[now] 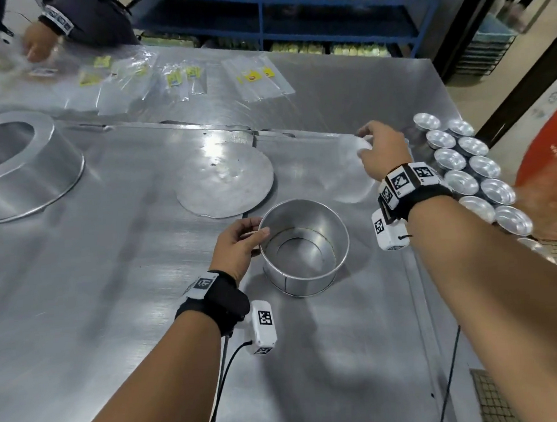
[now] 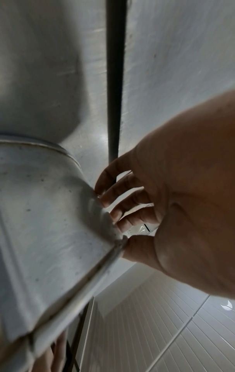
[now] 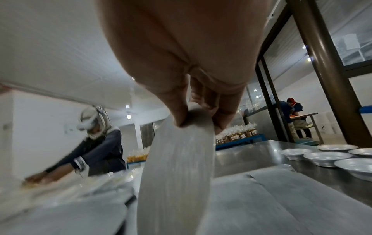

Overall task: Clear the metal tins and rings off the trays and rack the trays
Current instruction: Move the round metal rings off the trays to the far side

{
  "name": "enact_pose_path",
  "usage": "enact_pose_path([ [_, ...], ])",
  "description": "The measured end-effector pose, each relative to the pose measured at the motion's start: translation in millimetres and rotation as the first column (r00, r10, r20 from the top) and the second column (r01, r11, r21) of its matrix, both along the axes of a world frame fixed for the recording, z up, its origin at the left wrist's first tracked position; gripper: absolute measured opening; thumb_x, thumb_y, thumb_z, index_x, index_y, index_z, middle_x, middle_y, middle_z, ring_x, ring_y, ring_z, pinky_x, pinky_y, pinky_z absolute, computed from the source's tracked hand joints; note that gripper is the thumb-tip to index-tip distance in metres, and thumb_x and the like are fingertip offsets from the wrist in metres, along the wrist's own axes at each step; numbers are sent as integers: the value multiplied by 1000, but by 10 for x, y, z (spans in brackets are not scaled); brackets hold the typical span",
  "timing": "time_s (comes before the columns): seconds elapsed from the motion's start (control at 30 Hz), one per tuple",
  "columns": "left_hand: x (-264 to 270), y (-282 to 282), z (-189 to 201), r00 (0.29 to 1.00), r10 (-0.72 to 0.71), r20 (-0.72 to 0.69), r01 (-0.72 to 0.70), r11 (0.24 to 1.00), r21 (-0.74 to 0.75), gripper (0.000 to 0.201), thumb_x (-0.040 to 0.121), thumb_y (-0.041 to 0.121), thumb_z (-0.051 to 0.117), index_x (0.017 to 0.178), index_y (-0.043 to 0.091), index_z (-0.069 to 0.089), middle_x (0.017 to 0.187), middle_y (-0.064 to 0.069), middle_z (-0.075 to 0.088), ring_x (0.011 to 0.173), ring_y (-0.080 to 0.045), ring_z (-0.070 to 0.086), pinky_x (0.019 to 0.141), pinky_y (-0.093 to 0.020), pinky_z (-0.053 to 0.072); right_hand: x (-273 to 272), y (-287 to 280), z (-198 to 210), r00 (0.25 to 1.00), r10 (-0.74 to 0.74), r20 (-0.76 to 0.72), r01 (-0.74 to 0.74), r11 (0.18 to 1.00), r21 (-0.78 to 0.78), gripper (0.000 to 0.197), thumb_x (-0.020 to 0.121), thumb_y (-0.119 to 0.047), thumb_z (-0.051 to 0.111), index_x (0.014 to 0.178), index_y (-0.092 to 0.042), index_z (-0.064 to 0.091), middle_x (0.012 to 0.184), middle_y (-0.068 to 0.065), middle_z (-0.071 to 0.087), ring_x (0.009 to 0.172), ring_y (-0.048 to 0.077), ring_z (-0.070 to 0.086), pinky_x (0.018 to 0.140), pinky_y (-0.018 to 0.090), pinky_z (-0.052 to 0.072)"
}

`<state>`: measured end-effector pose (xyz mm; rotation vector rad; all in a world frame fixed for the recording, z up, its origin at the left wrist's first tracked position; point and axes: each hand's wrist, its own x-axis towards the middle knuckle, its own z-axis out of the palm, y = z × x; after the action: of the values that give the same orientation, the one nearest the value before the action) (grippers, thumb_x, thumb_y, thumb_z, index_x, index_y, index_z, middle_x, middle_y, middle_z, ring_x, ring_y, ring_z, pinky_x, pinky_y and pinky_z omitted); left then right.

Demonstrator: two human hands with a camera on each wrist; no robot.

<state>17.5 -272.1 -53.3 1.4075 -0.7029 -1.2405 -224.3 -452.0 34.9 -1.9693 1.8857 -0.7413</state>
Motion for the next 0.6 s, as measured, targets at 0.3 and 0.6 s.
enact_pose_path([
  [0.3,19,61,59,997,-12,73,14,1000,-26,20,90,15,72,109,9,72,105,-12,72,93,-22,70,84,-40,59,254,749,418,974,102,203,-131,982,134,31,77,-8,74,106,-17,66,97,5,69,89,20,66,77,32,56],
  [0.6,8,57,165,994,-29,107,21,997,73,11,89,15,74,99,10,72,102,-8,73,91,-24,69,67,-34,58,675,1188,-181,984,176,-8,-161,917,365,22,77,-7,76,94,-21,69,100,4,66,93,21,65,75,27,50],
])
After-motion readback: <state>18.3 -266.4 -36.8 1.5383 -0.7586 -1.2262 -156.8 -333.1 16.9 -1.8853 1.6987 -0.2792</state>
